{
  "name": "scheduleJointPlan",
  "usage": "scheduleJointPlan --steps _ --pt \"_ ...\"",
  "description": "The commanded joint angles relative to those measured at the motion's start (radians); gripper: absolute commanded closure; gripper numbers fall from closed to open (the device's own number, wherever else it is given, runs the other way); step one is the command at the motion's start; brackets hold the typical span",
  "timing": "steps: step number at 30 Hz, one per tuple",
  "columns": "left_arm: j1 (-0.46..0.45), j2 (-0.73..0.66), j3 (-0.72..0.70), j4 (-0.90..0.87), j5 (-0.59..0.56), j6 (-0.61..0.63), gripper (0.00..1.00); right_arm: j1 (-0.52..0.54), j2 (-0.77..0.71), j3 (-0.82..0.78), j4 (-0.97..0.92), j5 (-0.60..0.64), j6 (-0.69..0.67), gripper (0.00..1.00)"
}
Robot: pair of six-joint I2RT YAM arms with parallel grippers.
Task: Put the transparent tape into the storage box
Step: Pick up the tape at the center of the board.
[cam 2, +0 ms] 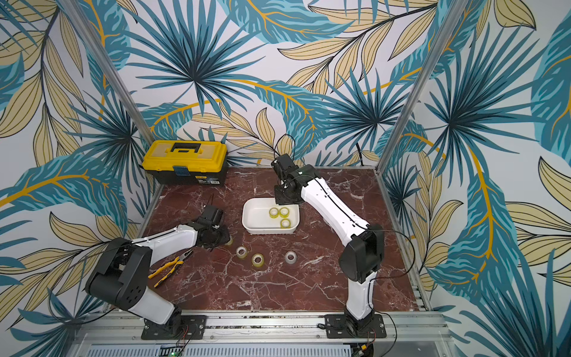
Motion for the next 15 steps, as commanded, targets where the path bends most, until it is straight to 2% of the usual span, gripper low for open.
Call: scheduleJointPlan --steps 1,2,5,6,15 --pt "-0.024 0.029 -0.061 -0.074 -0.008 -0.011 0.77 0.006 -0.015 -0.011 -0.018 0.013 0.013 0.65" --pt "-0.028 0.029 -0.062 -0.075 -0.009 -0.011 0.80 0.005 -0.014 -0.011 -0.018 0.013 0.013 0.65" --pt "-0.035 0.034 -0.072 -0.076 -0.007 -0.012 0.98 0.007 -0.015 -0.011 -0.017 0.009 0.014 0.65" --pt "-0.035 0.032 -0.074 -0.077 -0.007 -0.012 1.00 0.007 -0.016 -0.011 -0.019 0.009 0.013 0.65" --pt "-0.040 -0.005 -0.047 -0.115 -0.037 -0.005 1.00 0.006 -0.027 -0.014 -0.018 0.007 0.011 0.65"
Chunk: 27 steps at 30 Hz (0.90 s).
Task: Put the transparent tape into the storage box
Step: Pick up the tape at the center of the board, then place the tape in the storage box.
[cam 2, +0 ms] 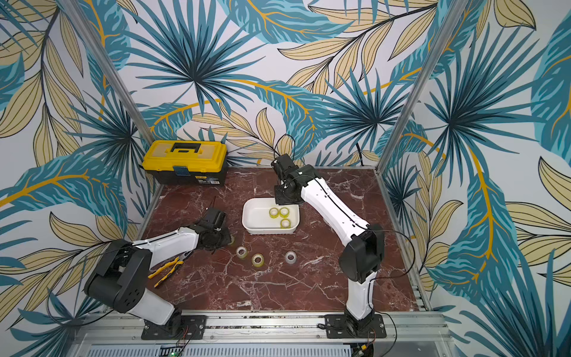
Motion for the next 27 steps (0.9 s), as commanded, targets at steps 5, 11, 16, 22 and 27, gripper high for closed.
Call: scheduleJointPlan --steps 5,11,16,22,27 --pt "-0.008 -0.086 0.076 -0.249 -0.100 0.051 1.00 0.006 -0.035 -0.030 -0.018 0.017 0.005 0.65" --pt "-0.005 -0.119 0.316 -0.398 -0.127 0.160 1.00 0.006 -0.038 -0.073 -0.019 0.033 0.008 0.33" --pt "-0.032 -0.056 0.482 -0.424 -0.087 0.208 1.00 0.006 -0.040 -0.097 -0.019 0.050 0.012 0.20" --pt "-0.111 0.117 0.642 -0.415 -0.052 0.256 1.00 0.005 -0.041 -0.114 -0.016 0.069 0.029 0.00" --pt "-0.137 0.277 0.754 -0.393 -0.005 0.280 1.00 0.002 -0.052 -0.120 -0.016 0.073 0.032 0.00"
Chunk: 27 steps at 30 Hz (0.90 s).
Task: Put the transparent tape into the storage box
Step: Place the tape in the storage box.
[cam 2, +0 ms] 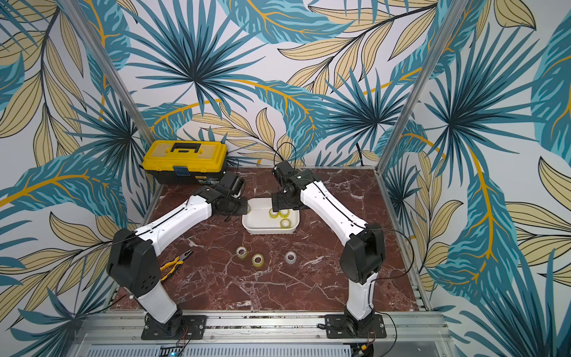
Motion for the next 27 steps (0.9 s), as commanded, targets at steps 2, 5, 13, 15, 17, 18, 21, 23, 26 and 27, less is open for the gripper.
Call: scheduleJointPlan --steps 2,5,13,15,17,18,21,23,26,27 --pt "-0.012 0.117 0.119 -0.008 0.035 0.049 1.00 -0.001 -0.043 -0.024 -0.016 0.020 0.015 0.01" --pt "-0.014 0.195 0.183 -0.016 0.032 0.068 1.00 -0.003 -0.052 -0.038 -0.016 0.020 0.020 0.01" --pt "-0.013 0.339 0.292 -0.029 0.027 0.094 1.00 -0.006 -0.063 -0.077 -0.017 0.023 0.030 0.00" --pt "-0.013 0.363 0.306 -0.026 0.030 0.091 1.00 -0.007 -0.064 -0.083 -0.016 0.024 0.032 0.00" --pt "-0.012 0.384 0.314 -0.020 0.036 0.087 1.00 -0.009 -0.064 -0.090 -0.015 0.022 0.034 0.00" --pt "-0.013 0.389 0.316 -0.017 0.039 0.085 1.00 -0.009 -0.064 -0.093 -0.016 0.022 0.034 0.00" --pt "-0.013 0.410 0.329 -0.011 0.045 0.082 1.00 -0.010 -0.066 -0.103 -0.017 0.020 0.036 0.00" --pt "-0.012 0.419 0.338 -0.005 0.051 0.078 1.00 -0.011 -0.064 -0.107 -0.015 0.016 0.039 0.00" --pt "-0.013 0.430 0.349 0.002 0.054 0.071 1.00 -0.010 -0.060 -0.109 -0.014 0.012 0.041 0.00" --pt "-0.012 0.434 0.353 0.002 0.055 0.069 1.00 -0.011 -0.059 -0.108 -0.014 0.011 0.042 0.00"
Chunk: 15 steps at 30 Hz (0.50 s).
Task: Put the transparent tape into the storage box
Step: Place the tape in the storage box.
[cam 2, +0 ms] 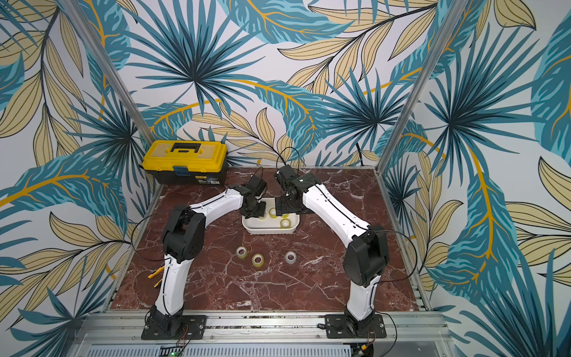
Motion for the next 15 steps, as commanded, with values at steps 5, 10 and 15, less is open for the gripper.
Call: scheduleJointPlan --steps 5,10,15 --pt "0.001 0.019 0.070 0.024 0.023 -0.007 1.00 -0.003 -0.011 -0.023 -0.011 0.003 0.014 0.00" --pt "0.000 0.042 0.072 0.026 0.041 -0.019 1.00 -0.003 0.001 -0.022 -0.011 0.000 0.014 0.00" --pt "-0.002 0.038 0.060 0.033 0.042 -0.023 0.91 -0.005 0.002 -0.023 -0.010 -0.003 0.013 0.00"
